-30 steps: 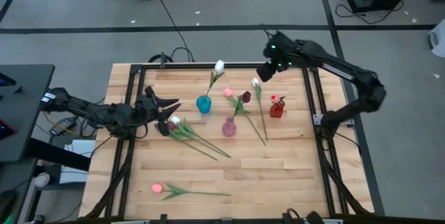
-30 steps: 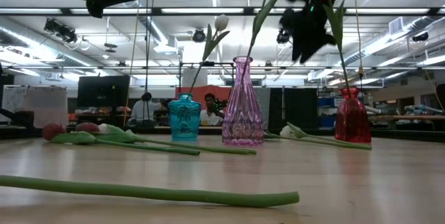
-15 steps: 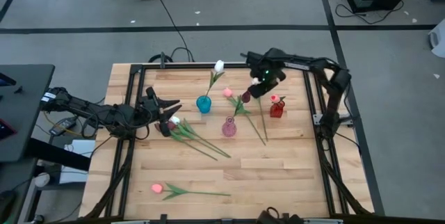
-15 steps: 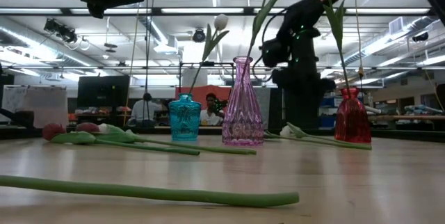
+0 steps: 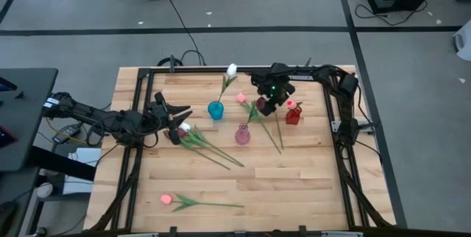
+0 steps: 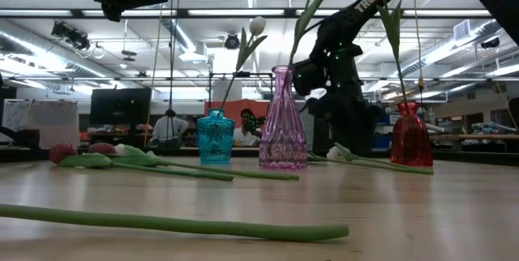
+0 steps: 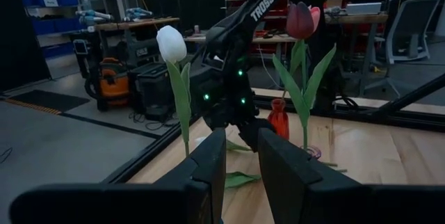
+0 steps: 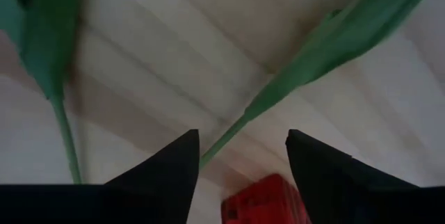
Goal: Sort flowers into vase by color
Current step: Put the right white tulip into the blue vase
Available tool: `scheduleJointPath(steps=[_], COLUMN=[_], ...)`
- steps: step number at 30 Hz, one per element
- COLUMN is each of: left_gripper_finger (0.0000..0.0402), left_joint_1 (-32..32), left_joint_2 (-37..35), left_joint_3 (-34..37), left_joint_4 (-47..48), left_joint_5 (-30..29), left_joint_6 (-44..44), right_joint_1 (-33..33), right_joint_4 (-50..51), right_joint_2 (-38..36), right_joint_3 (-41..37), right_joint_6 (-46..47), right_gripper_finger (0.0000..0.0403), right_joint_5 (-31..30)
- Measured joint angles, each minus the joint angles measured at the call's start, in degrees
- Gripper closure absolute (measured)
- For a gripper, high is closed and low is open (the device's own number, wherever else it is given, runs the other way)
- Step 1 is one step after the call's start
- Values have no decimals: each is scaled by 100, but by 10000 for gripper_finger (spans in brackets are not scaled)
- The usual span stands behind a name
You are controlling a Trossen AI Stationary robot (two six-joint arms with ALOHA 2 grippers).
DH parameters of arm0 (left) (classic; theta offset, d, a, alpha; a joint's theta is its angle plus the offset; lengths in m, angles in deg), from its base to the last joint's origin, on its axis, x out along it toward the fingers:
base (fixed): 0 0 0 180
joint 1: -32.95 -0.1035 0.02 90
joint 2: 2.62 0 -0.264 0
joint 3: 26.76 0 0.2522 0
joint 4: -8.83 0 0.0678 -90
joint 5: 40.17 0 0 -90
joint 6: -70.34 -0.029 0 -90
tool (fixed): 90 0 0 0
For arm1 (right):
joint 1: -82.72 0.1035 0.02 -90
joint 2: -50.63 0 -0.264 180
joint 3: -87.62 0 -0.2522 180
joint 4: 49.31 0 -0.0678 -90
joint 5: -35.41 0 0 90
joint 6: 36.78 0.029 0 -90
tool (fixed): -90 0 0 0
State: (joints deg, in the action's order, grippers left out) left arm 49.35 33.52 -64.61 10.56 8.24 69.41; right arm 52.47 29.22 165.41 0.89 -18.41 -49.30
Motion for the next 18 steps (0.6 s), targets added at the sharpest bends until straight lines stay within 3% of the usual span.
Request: scheduleJointPath(steps=[4,8,18], left_gripper_finger=[310,310,310], left_joint_1=[0,0,-1], left_joint_2=[0,-2,-4], left_joint_3=[0,0,0], left_joint_4=[31,60,126], left_joint_5=[-1,-1,-1], left_joint_6=[-2,-7,-28], right_joint_1=[-9,18,18], right_joint_4=[-62,-91,-130], right_joint_2=[114,235,314], right_joint_3=[-4,-11,-17], right_joint_6=[12,7,-246], right_gripper_finger=[164,183,338], right_joint_5=[23,-16,-49])
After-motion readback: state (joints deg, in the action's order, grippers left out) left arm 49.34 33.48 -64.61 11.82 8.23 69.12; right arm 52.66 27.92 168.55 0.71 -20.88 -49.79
